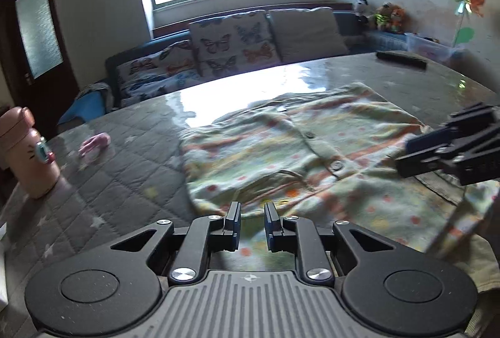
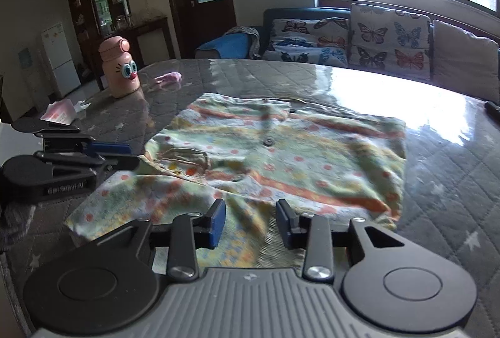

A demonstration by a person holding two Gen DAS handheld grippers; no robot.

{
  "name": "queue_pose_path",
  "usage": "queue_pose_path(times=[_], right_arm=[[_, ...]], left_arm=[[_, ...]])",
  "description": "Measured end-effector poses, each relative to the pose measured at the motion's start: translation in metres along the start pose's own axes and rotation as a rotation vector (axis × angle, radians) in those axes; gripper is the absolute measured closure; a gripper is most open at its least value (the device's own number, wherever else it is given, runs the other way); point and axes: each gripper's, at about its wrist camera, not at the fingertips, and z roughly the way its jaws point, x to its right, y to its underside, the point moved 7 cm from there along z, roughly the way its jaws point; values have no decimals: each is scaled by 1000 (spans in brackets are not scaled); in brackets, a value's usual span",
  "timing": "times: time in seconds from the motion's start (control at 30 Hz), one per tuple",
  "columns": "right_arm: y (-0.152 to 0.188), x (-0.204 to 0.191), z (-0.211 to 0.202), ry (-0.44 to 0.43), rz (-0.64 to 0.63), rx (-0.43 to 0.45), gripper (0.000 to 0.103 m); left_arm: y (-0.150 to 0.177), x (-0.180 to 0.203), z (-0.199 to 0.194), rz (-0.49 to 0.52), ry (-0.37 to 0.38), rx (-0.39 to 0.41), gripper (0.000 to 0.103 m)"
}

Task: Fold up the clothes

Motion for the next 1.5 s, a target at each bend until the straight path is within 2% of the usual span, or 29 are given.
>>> queue_pose_path(times=[0.17, 0.43, 0.57, 0.63, 0.67, 0.83, 0.93, 1.1, 1.27, 1.5], right_arm=[[9, -3, 21, -15, 3, -37, 67], [21, 8, 2, 24, -34, -41, 67], [27, 10, -12, 28, -30, -36, 66], [27, 6, -16, 30, -41, -29, 65], [27, 3, -19, 23, -48, -23, 61], [31, -14, -18, -20, -68, -25, 55], [42, -20, -20, -17, -99, -36, 50], [47, -21, -32, -11, -95, -36, 48], [45, -24, -31, -20, -62, -10, 48], [53, -17, -41, -25, -28, -7, 42]], left_arm=[[13, 1, 16, 19, -20, -40, 85], [17, -2, 10, 31, -41, -24, 84], [17, 0, 3, 28, -47, -16, 78], [16, 3, -3, 29, -45, -8, 69], [14, 9, -6, 36, -33, 1, 69], [12, 38, -20, 79, 33, 44, 61], [21, 55, -24, 130, 55, 52, 59], [36, 72, -31, 210, 22, 87, 59], [36, 71, -40, 171, 19, 103, 57], [51, 42, -48, 60, 3, 66, 55]])
